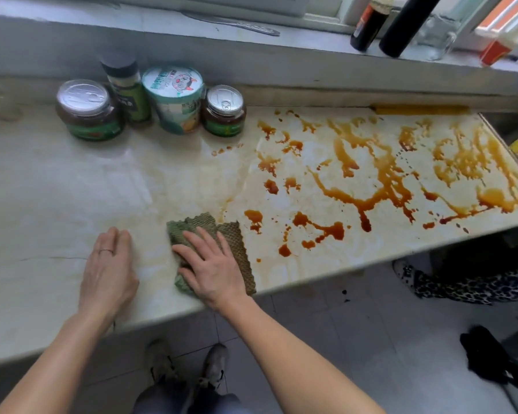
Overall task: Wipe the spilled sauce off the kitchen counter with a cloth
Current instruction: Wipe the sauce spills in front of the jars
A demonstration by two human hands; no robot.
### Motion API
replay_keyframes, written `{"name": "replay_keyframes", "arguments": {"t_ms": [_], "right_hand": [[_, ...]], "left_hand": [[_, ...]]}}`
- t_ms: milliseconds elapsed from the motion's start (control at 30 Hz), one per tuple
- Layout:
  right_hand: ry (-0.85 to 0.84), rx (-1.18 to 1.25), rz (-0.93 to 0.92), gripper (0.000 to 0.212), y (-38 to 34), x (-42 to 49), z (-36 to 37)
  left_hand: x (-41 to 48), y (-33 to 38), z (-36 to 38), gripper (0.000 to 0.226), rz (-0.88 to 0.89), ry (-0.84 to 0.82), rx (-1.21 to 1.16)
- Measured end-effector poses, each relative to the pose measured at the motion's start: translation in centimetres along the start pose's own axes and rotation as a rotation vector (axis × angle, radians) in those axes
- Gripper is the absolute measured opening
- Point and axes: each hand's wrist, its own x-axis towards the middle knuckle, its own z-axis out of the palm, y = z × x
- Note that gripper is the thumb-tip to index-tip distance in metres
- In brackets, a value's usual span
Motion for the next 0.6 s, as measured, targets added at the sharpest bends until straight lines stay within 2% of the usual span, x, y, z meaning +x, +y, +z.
{"name": "replay_keyframes", "arguments": {"t_ms": [67, 233, 333, 433, 500, 600], "right_hand": [[0.041, -0.007, 0.031, 0.041, -1.1, -0.4, 0.7], [0.023, -0.068, -0.206, 0.039, 1.7, -1.0, 0.2], [0.056, -0.055, -0.074, 0.037, 3.9, -0.2, -1.0], [0.097, -0.048, 0.031, 0.037, 2.0, -0.2, -0.7], [0.097, -0.019, -0.063, 0.036, 0.6, -0.9, 0.2], [0.009, 0.0, -0.278, 0.037, 1.5, -2.0, 0.2]], "left_hand": [[-0.1, 0.7, 0.0, 0.068, 0.012, -0.011, -0.002], [-0.5, 0.9, -0.3, 0.073, 0.004, -0.021, -0.02], [-0.6, 0.8, -0.5, 0.073, 0.012, -0.029, -0.036], [-0.7, 0.9, -0.5, 0.074, 0.012, -0.032, -0.018], [-0.8, 1.0, -0.5, 0.074, 0.0, -0.024, -0.02], [-0.9, 1.2, -0.5, 0.074, -0.01, -0.017, -0.035]]}}
